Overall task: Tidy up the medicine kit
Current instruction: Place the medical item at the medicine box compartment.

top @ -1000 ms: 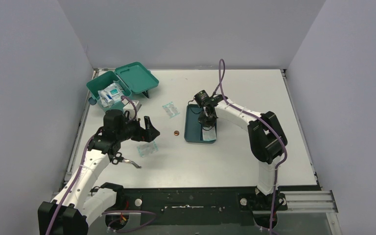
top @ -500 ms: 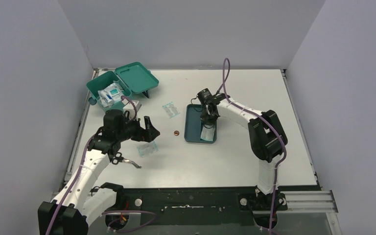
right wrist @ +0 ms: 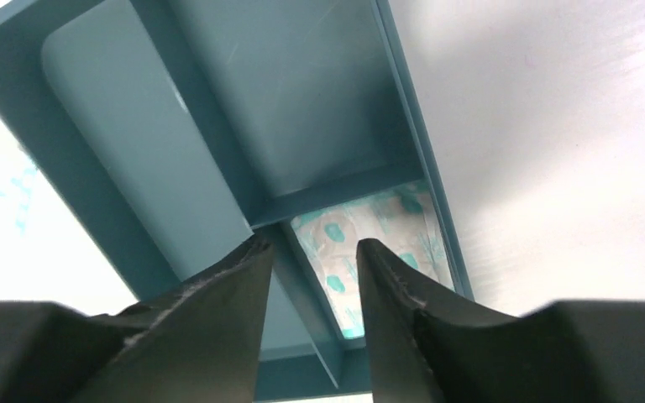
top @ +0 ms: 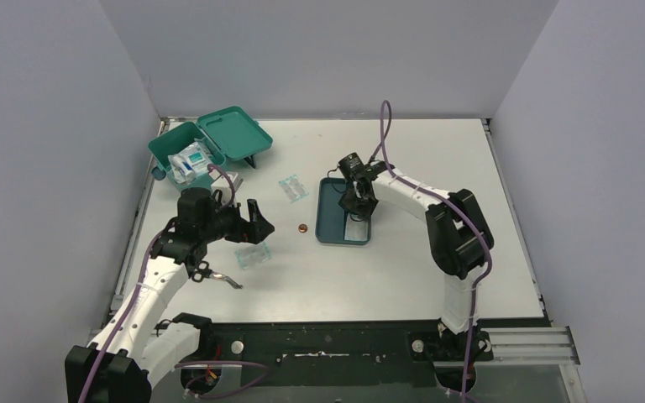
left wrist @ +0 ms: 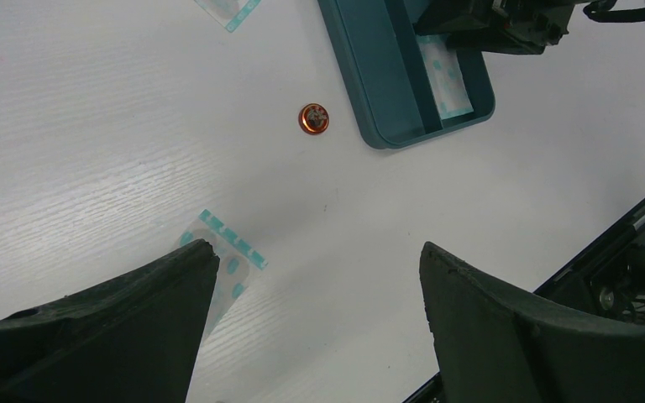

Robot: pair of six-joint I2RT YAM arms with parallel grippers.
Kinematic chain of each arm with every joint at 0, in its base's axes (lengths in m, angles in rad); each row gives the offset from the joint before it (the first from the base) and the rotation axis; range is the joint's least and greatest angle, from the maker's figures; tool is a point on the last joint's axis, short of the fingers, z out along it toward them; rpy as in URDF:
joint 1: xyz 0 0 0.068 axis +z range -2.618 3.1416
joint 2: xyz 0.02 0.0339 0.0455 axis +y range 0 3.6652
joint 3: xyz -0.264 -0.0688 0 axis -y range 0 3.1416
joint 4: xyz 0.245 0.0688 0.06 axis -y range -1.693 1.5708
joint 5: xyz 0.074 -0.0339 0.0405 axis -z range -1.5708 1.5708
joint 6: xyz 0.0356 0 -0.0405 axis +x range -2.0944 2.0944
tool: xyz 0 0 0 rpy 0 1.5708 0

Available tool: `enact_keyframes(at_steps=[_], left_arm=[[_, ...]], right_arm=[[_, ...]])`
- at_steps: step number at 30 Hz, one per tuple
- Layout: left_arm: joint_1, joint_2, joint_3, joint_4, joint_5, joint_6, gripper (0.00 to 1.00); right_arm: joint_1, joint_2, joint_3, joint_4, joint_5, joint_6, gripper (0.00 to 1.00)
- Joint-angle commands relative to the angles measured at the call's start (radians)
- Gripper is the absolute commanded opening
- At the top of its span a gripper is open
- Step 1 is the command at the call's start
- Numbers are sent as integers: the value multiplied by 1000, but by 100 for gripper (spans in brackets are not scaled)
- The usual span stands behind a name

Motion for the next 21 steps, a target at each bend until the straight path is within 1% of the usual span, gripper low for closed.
enact_keyframes(at_steps=[1,4,6,9,11,13,14,17,21], left_arm=[[-4,-13,3,26,-14,15,88],[-4,-10,5,21,-26,14,90],[-4,-10,8,12,-44,13,97],[-5,-16,9,3,-86,2,97],[-7,-22,4,3,-127,-13,97],[-4,-29,0,0,-189,-35,97],[-4,-29,0,-8,-207,-47,97],[-3,-16,5,-41,-253,-77,97],[3,24,-10,-42,-299,-207,96]], right_arm=[[7,-155,-22,53,11,-48,48],[10,-222,-68,99,-8,-97,53],[16,-276,-113,160,-39,-152,55],[23,-370,-212,279,-106,-228,59],[31,-446,-273,349,-138,-259,66],[41,-498,-320,387,-142,-277,79],[44,-521,-330,387,-142,-285,83],[57,-575,-352,372,-142,-308,89],[64,-638,-397,378,-155,-339,99]])
